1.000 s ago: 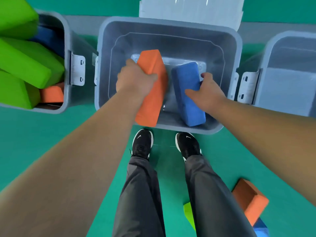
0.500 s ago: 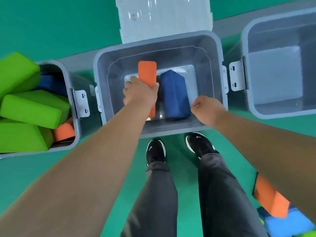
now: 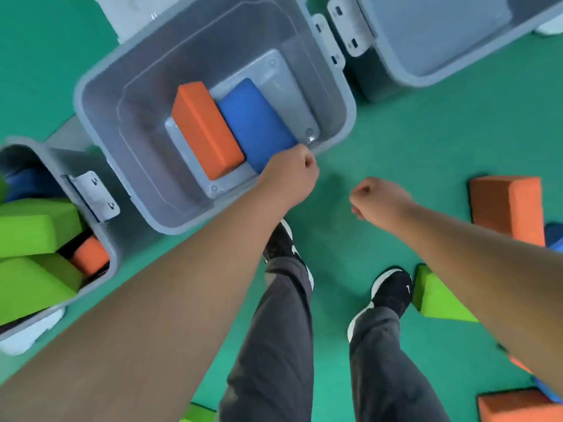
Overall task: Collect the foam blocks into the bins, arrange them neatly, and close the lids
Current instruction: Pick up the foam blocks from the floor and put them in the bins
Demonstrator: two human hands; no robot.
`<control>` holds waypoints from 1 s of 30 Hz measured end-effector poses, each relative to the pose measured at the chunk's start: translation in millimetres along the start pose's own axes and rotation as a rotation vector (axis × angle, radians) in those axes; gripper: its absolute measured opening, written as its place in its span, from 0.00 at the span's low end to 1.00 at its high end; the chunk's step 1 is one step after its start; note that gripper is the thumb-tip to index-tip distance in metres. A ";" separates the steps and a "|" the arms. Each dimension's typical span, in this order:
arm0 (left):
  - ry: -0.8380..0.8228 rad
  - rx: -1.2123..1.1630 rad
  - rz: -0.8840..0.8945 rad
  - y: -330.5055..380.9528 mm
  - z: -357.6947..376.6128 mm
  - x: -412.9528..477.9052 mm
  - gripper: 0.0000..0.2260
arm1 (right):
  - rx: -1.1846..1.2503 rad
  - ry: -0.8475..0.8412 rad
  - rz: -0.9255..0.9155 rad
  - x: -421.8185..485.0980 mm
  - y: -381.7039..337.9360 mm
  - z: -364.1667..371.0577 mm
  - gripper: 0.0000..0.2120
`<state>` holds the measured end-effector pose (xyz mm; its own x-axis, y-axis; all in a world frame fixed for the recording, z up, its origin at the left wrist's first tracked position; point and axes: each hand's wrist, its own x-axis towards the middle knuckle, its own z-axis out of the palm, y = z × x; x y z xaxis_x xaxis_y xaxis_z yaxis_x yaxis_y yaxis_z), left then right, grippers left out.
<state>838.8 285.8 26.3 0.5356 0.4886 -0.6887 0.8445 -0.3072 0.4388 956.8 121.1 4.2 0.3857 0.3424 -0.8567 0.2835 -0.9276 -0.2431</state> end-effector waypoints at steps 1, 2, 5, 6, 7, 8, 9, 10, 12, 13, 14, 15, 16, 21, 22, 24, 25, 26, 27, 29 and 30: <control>-0.031 0.008 0.034 8.1 20.4 0.9 0.10 | 0.005 -0.001 0.020 3.5 22.9 6.7 0.14; -0.055 0.020 0.055 15.3 40.2 2.4 0.10 | -0.002 -0.002 0.043 6.7 44.9 12.4 0.15; -0.148 0.075 0.069 39.1 101.6 2.7 0.09 | -0.010 -0.008 0.131 7.8 113.2 22.1 0.12; -0.185 0.114 0.074 47.6 121.1 1.0 0.09 | 0.000 -0.010 0.153 6.2 136.1 23.9 0.11; -0.225 0.157 0.083 55.4 140.1 -1.1 0.09 | 0.018 -0.012 0.172 4.4 159.2 26.6 0.11; -0.262 0.201 0.097 63.2 157.9 -3.0 0.09 | 0.038 -0.009 0.187 2.0 181.3 29.4 0.12; -0.296 0.246 0.113 71.0 174.7 -4.0 0.09 | 0.059 -0.002 0.197 -0.6 202.2 31.9 0.12; -0.331 0.292 0.130 78.6 191.1 -5.1 0.09 | 0.074 0.005 0.204 -3.3 222.5 35.1 0.12; -0.412 0.395 0.154 93.4 225.9 -7.1 0.08 | 0.092 0.021 0.228 -9.6 263.9 42.2 0.12; -0.459 0.453 0.156 101.2 242.6 -8.5 0.08 | 0.099 0.033 0.241 -12.9 283.4 45.4 0.13; -0.504 0.512 0.155 108.9 258.5 -9.7 0.09 | 0.108 0.045 0.254 -15.0 302.4 48.6 0.13; -0.537 0.563 0.160 116.4 273.0 -11.0 0.10 | 0.120 0.054 0.267 -16.5 320.2 51.1 0.14; -0.554 0.602 0.166 123.0 286.9 -11.8 0.10 | 0.133 0.058 0.284 -18.5 336.6 52.5 0.14; -0.566 0.683 0.232 165.9 342.4 -16.1 0.09 | 0.206 0.179 0.375 -26.1 409.9 50.2 0.09; -0.553 0.686 0.257 176.3 351.3 -15.1 0.10 | 0.212 0.181 0.390 -26.1 422.0 48.6 0.09; -0.499 0.678 0.318 200.6 365.4 -13.9 0.14 | 0.222 0.157 0.412 -24.4 445.0 47.0 0.08; -0.476 0.661 0.354 213.7 371.4 -13.4 0.15 | 0.229 0.148 0.425 -22.0 456.1 47.9 0.07; -0.457 0.635 0.392 226.7 377.7 -11.4 0.16 | 0.243 0.149 0.442 -19.5 466.7 49.4 0.07; -0.444 0.598 0.431 239.5 384.0 -8.3 0.16 | 0.269 0.157 0.463 -16.4 477.1 52.1 0.08; -0.423 0.541 0.514 262.1 396.7 -1.1 0.15 | 0.327 0.193 0.511 -9.5 497.2 59.6 0.18; -0.409 0.538 0.570 271.6 403.3 3.3 0.15 | 0.355 0.212 0.538 -7.1 505.9 63.5 0.25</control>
<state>1071.1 -125.3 -89.6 0.7479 -0.1546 -0.6455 0.2804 -0.8079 0.5184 1041.8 -360.1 -141.6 0.5664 -0.1922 -0.8014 -0.2879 -0.9573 0.0261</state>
